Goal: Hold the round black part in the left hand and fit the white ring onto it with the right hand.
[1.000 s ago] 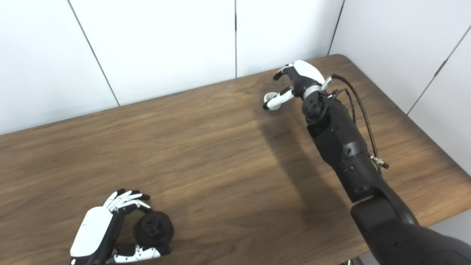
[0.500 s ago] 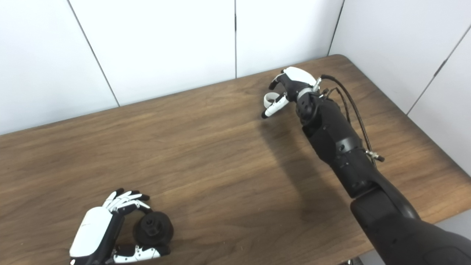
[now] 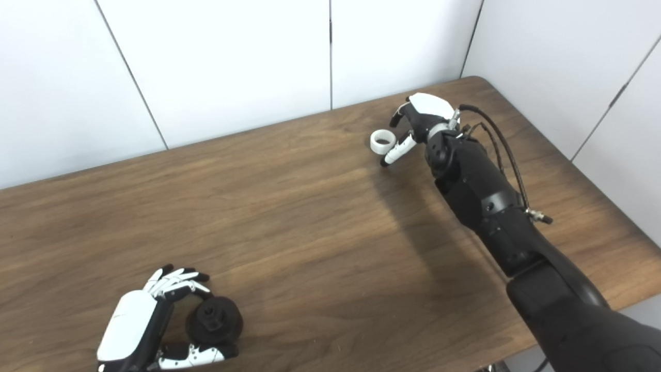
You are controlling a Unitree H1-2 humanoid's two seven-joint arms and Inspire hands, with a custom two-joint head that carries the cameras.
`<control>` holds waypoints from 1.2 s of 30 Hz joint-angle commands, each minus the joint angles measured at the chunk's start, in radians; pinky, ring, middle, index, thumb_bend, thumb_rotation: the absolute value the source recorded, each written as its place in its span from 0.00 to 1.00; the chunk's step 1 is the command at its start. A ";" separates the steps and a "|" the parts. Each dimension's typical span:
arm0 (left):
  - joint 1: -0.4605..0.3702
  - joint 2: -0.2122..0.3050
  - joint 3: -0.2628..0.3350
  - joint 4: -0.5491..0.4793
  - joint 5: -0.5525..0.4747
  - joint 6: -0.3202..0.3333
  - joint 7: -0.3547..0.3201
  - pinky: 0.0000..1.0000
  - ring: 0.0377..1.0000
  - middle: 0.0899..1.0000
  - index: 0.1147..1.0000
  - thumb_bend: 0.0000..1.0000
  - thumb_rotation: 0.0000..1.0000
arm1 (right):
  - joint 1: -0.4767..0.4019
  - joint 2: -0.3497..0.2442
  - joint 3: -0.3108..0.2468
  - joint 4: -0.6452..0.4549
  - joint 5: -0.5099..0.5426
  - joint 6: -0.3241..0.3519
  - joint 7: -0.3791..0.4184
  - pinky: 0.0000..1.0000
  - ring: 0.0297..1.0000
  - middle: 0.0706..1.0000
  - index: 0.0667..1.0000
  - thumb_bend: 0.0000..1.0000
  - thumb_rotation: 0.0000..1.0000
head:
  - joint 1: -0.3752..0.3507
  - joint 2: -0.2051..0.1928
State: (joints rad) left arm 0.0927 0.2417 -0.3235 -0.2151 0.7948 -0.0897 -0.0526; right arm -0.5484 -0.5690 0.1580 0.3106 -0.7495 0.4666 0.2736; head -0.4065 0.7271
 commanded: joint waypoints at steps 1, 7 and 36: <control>0.007 0.006 0.006 -0.006 0.004 0.012 -0.009 0.96 0.83 0.74 0.42 0.52 0.05 | -0.037 -0.033 -0.004 -0.027 -0.003 -0.008 -0.029 1.00 1.00 0.99 0.68 0.91 0.25 | 0.000 0.001; 0.006 0.006 0.006 -0.003 0.005 0.007 -0.008 0.96 0.83 0.75 0.42 0.52 0.05 | -0.036 -0.036 0.000 -0.029 -0.001 -0.009 -0.032 1.00 1.00 0.98 0.67 0.91 0.25 | 0.000 0.002; 0.005 0.003 0.002 -0.007 0.009 0.014 -0.018 0.96 0.83 0.75 0.42 0.52 0.05 | -0.063 -0.026 0.036 0.012 0.030 -0.023 -0.066 1.00 1.00 0.96 0.67 0.90 0.26 | 0.010 0.004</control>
State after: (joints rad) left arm 0.0928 0.2381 -0.3232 -0.2152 0.7955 -0.0892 -0.0577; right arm -0.5600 -0.5695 0.1989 0.3315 -0.7145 0.4625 0.2393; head -0.3958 0.7302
